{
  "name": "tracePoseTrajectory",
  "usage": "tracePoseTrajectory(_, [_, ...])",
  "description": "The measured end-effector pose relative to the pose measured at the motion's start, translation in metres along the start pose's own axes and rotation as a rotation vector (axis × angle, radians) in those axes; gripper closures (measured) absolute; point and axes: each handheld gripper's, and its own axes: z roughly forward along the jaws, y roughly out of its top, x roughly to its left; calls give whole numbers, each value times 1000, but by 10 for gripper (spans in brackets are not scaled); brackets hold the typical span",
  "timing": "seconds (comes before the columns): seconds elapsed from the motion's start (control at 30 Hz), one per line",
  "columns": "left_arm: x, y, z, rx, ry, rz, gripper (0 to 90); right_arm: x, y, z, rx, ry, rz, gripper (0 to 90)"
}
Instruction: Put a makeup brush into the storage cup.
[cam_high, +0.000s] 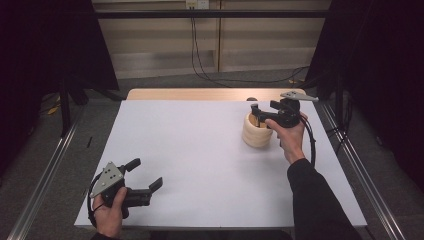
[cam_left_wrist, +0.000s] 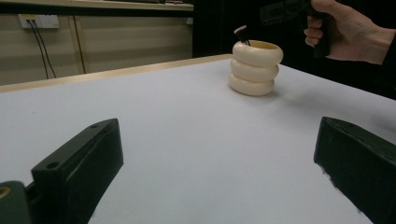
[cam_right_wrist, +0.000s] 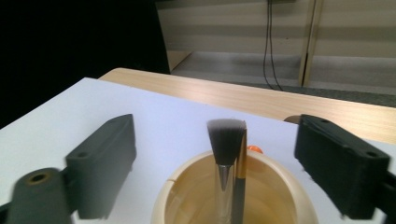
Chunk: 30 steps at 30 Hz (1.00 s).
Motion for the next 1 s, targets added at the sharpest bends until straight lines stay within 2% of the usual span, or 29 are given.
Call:
tracePoseTrajectory(0.13, [0, 0, 1, 3, 2, 1, 14, 0, 0, -1, -3, -8, 4, 30])
tracePoseTrajectory(0.2, [0, 0, 1, 4, 4, 3, 14, 1, 0, -1, 1, -18, -2, 30])
tracePoseTrajectory(0.43, [1, 0, 3, 2, -1, -3, 14, 3, 1, -2, 1, -9, -15, 20])
tracePoseTrajectory(0.6, [1, 0, 2, 3, 2, -1, 14, 7, 1, -3, -2, -33, -35, 23])
tracePoseTrajectory(0.83, [1, 0, 1, 3, 4, 0, 14, 14, -2, -8, -35, -53, -58, 22])
tracePoseTrajectory(1.0, [1, 1, 2, 2, 3, 2, 14, 15, -5, -15, -46, -57, -54, 21])
